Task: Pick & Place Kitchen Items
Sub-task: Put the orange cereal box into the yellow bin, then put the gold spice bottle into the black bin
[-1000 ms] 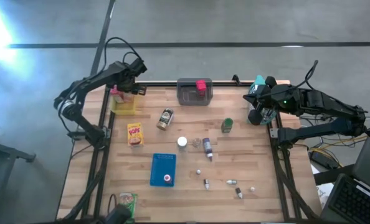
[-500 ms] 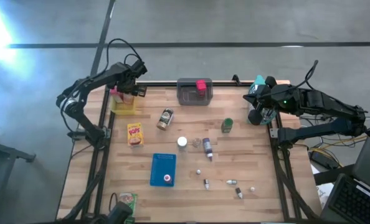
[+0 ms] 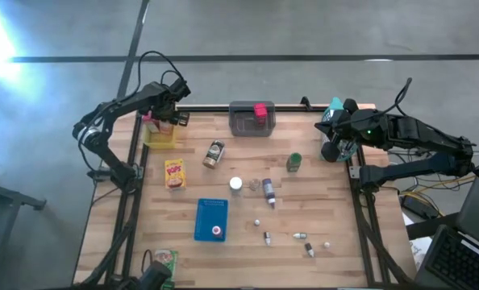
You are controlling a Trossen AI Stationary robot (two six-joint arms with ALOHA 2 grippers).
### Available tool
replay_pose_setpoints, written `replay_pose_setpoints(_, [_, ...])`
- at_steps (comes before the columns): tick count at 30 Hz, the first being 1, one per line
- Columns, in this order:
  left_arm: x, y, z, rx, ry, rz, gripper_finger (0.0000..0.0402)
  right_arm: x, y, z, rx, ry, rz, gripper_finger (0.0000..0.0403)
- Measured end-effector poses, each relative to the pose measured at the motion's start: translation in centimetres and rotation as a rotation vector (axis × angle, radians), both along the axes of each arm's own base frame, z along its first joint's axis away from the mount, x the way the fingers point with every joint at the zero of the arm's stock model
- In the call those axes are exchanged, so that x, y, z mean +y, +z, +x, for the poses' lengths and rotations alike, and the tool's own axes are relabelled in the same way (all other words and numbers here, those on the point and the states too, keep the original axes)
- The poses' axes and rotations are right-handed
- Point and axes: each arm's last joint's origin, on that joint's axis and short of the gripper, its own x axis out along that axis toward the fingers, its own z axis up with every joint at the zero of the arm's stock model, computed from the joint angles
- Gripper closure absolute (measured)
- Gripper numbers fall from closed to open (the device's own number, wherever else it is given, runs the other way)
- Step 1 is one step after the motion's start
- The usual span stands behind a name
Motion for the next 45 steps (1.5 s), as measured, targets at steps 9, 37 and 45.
replay_pose_setpoints(9, [0.0, 0.0, 0.0, 0.001, -0.013, 0.001, 0.0147, 0.0, 0.0, 0.0, -0.003, -0.002, 0.003, 0.0394])
replay_pose_setpoints(37, [-4.6, 9.4, -3.4, -0.256, -0.101, 0.212, 0.0133, 0.0, 0.0, 0.0, 0.001, 0.001, -0.001, 0.0394])
replay_pose_setpoints(45, [-7.9, 11.7, -3.9, -0.418, -0.320, 0.174, 0.0133, 0.0, 0.0, 0.0, -0.002, -0.002, 0.003, 0.0394])
